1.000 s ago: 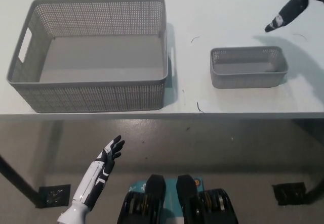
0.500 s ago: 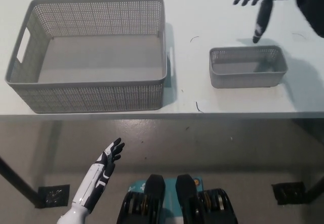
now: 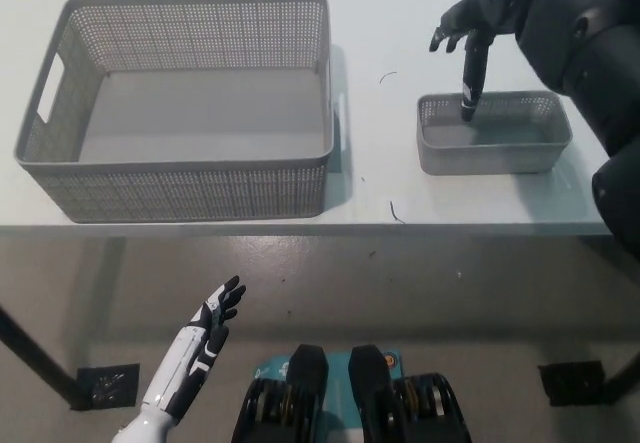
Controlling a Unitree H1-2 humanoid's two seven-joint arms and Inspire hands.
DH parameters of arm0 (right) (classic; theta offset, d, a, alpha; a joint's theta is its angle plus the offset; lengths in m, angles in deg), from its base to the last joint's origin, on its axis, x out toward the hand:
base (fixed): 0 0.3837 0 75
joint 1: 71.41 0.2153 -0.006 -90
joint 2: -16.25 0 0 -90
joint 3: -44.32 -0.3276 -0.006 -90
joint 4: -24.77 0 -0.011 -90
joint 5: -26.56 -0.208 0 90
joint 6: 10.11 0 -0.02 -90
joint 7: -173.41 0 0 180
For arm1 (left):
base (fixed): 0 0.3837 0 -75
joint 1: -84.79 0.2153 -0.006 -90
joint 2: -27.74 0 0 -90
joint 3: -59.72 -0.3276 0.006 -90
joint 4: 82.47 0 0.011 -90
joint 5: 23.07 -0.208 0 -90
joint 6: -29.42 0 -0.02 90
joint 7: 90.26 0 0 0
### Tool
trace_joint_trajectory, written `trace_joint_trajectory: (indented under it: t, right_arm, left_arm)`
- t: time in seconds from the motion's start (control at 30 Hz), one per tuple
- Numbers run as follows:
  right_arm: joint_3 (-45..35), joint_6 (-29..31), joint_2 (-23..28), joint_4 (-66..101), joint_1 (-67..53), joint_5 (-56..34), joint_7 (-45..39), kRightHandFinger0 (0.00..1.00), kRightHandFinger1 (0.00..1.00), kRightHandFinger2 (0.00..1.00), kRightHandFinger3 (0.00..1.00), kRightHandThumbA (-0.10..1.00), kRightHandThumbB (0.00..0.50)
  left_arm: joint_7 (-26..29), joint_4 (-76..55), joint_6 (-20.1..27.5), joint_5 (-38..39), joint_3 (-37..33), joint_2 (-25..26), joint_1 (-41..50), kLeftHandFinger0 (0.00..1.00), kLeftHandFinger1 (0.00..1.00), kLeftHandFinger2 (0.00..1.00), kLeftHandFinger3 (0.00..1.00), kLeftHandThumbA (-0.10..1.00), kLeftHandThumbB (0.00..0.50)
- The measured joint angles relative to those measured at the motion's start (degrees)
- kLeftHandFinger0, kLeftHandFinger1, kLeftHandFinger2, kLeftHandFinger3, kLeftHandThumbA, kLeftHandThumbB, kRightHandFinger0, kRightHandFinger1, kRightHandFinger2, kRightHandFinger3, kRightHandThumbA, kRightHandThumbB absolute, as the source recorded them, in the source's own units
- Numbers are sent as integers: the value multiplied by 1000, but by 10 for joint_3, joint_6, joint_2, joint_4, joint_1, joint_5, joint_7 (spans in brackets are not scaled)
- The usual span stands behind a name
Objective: Use the right hand to pick up a small rectangular container and put it into a bigger container on the left side
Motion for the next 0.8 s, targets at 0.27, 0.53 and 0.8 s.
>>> trace_joint_trajectory:
  t: [0.27,0.53,0.8]
  right_arm:
    - [0,0,0,-10,-44,22,19,1000,1000,1000,1000,1000,401]
    - [-23,-3,4,-15,-67,24,40,1000,1000,1000,1000,1000,458]
    - [-22,-1,7,-17,-92,34,72,1000,1000,1000,1000,1000,430]
  left_arm:
    - [0,-3,0,-2,0,0,0,1000,1000,1000,1000,1000,364]
    - [0,-5,0,-3,0,0,4,1000,1000,1000,1000,1000,367]
    - [0,-5,0,-3,0,0,4,1000,1000,1000,1000,1000,360]
